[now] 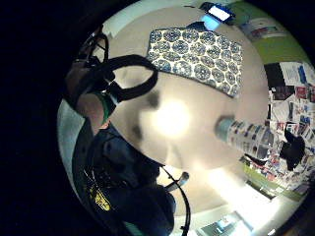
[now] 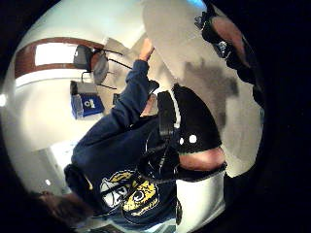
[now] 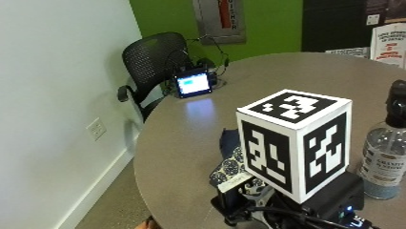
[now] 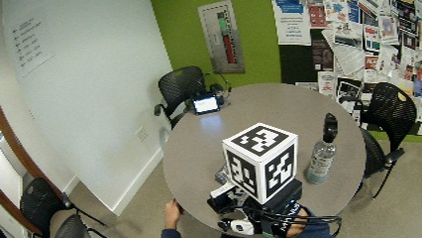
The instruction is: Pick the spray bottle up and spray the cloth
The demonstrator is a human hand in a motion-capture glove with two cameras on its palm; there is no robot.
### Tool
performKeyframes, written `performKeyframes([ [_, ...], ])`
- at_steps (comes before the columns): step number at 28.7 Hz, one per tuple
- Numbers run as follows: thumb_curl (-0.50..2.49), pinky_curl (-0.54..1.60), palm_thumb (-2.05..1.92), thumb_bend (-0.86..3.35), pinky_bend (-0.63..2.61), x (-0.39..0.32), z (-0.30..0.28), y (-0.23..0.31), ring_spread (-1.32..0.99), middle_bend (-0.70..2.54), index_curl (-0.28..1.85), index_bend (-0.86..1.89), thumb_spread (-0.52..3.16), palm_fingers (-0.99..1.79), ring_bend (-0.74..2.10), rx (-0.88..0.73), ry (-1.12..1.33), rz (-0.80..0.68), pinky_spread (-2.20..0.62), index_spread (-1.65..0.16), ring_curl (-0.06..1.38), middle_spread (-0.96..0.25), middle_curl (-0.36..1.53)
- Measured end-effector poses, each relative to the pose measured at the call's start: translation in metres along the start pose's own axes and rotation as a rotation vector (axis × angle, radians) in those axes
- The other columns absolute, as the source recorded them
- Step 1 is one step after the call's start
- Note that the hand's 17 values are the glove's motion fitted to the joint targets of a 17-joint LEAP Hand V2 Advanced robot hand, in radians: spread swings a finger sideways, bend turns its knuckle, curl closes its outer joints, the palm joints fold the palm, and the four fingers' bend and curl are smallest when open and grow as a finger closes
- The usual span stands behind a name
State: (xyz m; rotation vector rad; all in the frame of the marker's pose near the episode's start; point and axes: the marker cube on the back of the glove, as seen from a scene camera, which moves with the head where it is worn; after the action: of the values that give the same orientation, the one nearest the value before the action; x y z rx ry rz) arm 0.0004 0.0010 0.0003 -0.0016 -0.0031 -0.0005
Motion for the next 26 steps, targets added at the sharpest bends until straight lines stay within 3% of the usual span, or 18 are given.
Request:
performKeyframes([
  [7,0.13,0.20,0.45,0.30,0.51,0.001,0.001,0.003,-0.09,0.36,0.11,0.08,0.83,0.99,0.54,0.004,-0.009,0.002,-0.03,-0.27,0.21,-0.05,0.19],
  [15,0.18,0.26,0.47,0.29,0.51,-0.002,-0.002,0.013,-0.12,0.35,0.13,0.08,1.10,0.96,0.54,0.081,0.015,-0.020,-0.04,-0.31,0.27,-0.06,0.26],
  [20,0.16,0.28,0.29,0.14,0.48,0.003,-0.011,0.030,-0.10,0.25,0.17,0.13,1.09,0.74,0.49,0.238,0.042,0.008,0.06,-0.34,0.29,-0.05,0.26],
  [26,0.17,0.29,0.14,-0.02,0.47,0.020,-0.020,0.072,-0.01,0.19,0.20,0.16,0.94,0.54,0.37,0.643,-0.047,0.091,0.19,-0.36,0.27,-0.04,0.26],
])
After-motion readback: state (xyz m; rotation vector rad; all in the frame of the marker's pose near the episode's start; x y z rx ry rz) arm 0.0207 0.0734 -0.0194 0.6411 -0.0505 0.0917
